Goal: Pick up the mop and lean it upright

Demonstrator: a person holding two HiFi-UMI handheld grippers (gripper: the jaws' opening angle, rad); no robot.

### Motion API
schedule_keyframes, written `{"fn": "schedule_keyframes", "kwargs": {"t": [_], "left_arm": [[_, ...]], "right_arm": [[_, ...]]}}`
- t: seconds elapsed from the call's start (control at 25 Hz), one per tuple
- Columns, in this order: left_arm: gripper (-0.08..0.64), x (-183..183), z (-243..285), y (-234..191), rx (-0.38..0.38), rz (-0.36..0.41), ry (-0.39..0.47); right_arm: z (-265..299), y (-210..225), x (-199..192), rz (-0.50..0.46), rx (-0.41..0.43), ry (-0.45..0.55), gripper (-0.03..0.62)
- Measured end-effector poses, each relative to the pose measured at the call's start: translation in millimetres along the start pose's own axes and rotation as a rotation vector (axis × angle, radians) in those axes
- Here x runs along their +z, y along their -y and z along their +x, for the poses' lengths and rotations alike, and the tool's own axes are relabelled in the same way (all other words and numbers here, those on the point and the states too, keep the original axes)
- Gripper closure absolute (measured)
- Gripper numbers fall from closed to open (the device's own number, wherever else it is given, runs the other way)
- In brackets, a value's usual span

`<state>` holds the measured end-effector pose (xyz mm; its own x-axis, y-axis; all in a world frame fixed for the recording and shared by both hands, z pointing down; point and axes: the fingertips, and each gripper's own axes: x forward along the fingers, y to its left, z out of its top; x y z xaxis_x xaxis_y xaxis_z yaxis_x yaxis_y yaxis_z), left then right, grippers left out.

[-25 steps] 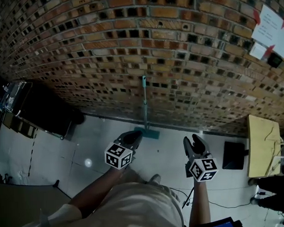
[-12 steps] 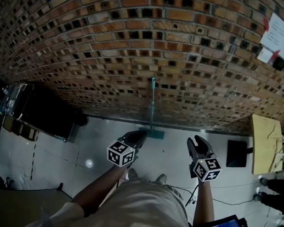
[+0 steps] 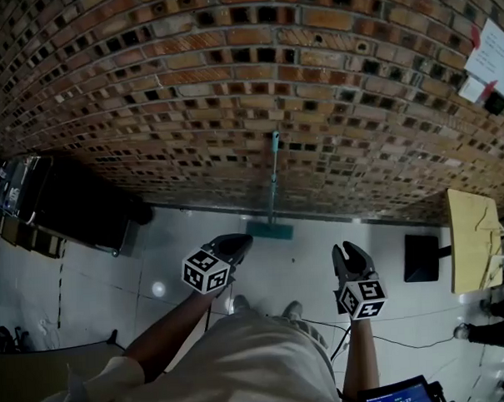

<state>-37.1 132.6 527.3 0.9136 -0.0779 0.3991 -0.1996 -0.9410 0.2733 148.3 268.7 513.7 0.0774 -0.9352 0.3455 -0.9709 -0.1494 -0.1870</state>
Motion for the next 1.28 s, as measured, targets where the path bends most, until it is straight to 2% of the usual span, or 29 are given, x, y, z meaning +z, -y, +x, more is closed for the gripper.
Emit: {"fn": "schedule_keyframes", "kwargs": {"t": [0.32, 0.6, 1.08, 1.28], "left_arm": [[0.540, -17, 1, -7, -0.038, -0.069, -0.044], [0.540, -23, 4, -7, -0.061, -0.065, -0.077], [0.540, -28, 32, 26, -0.184, -0.028, -0.128], [0.540, -31, 49, 41, -0.214, -0.008, -0.163]], "right_arm": [[-8, -5, -18, -0.014, -0.050, -0.025, 0.482], [-16, 1, -31, 0.026, -0.092, -0.047, 0.486], [-50, 22, -54, 0.072, -0.175, -0.077, 0.489], [-70, 31, -55, 0.089, -0.189, -0.049, 0.515]]}}
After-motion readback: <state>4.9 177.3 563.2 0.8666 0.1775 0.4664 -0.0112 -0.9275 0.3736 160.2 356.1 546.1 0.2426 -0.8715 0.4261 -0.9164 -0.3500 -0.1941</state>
